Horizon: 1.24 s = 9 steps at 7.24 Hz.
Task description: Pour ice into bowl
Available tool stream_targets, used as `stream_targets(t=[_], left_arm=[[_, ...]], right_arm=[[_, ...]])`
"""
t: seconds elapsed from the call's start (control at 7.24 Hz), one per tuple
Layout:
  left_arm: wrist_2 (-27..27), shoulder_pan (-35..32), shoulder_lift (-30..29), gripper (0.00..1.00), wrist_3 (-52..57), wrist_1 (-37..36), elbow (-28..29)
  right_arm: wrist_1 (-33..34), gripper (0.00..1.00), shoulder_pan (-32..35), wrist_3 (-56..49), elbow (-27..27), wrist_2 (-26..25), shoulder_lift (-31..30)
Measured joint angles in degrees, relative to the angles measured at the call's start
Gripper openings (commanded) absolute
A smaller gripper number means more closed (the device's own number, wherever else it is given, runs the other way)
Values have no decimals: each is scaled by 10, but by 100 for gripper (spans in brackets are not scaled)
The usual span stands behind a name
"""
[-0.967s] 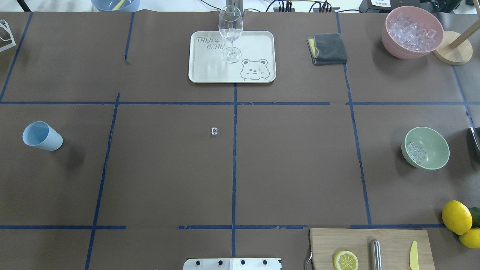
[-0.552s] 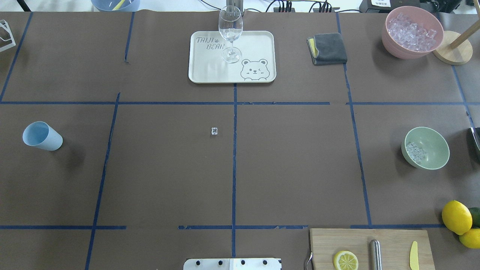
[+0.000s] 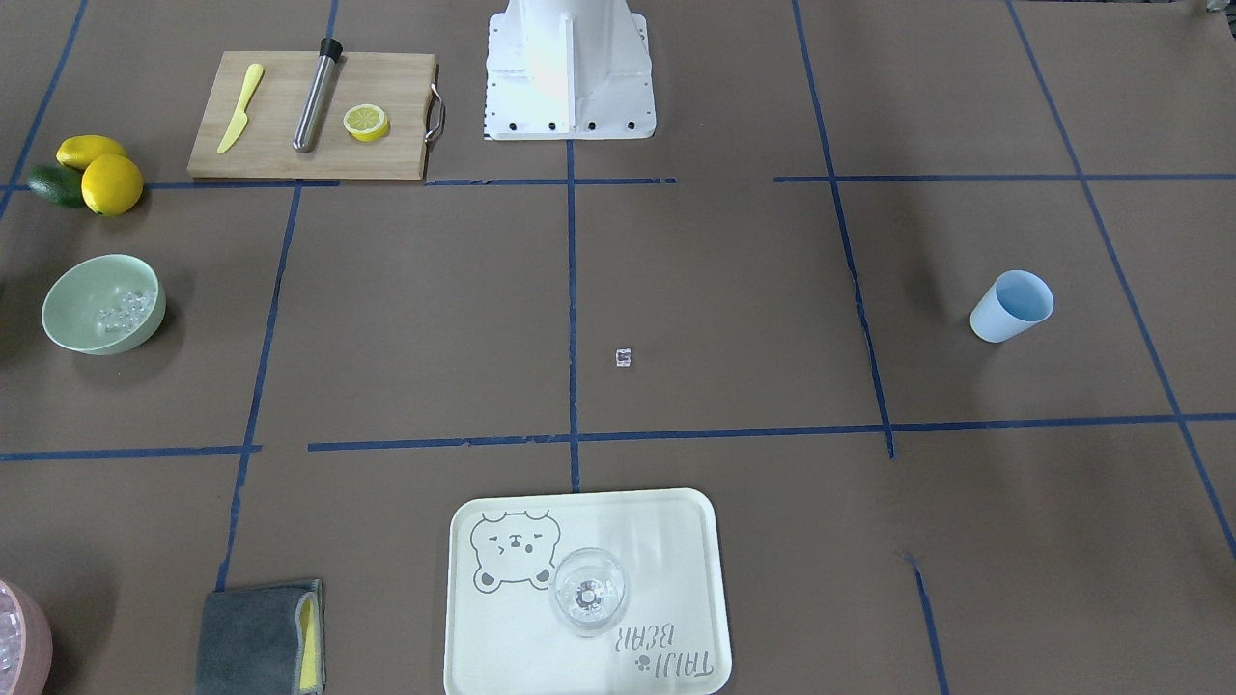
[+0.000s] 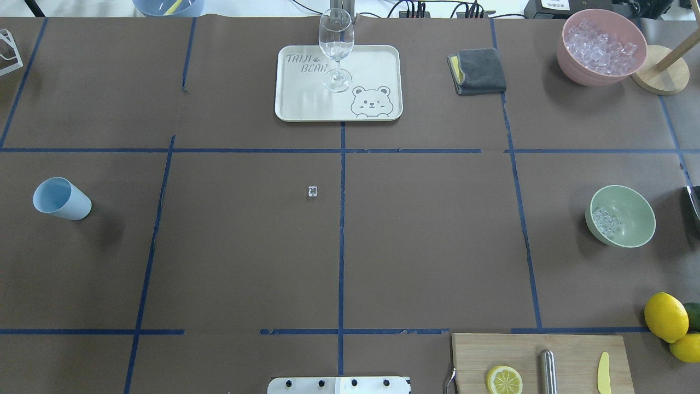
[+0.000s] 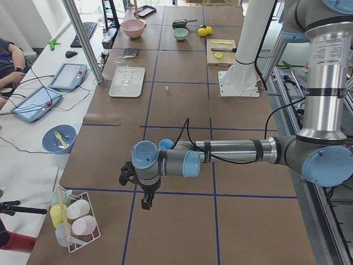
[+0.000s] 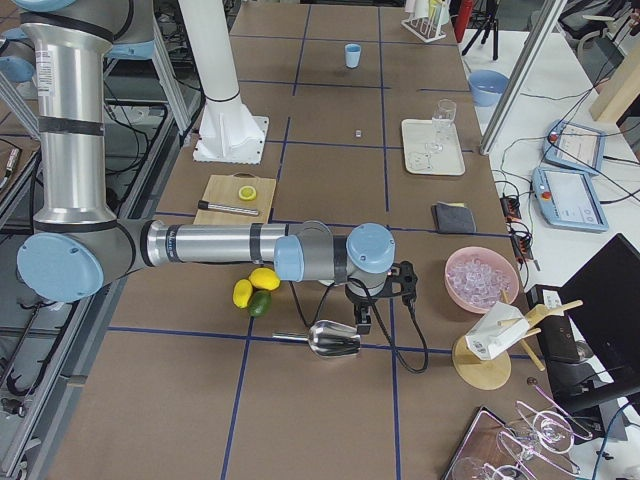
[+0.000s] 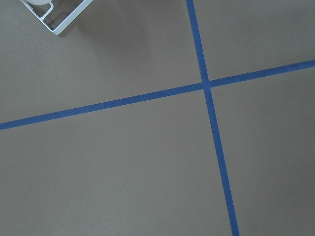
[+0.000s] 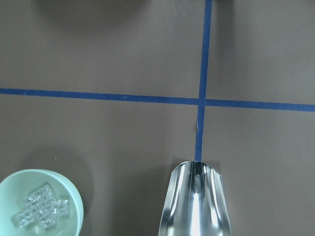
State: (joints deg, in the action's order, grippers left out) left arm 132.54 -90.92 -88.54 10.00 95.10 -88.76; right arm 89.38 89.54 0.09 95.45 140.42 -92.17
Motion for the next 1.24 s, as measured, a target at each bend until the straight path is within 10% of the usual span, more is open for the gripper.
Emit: stream_targets(t=[1.24], left_arm=[[3,-3,-1,100,-98,7,-1]], right_arm=[[-2,100,0,-1,3,6,0]])
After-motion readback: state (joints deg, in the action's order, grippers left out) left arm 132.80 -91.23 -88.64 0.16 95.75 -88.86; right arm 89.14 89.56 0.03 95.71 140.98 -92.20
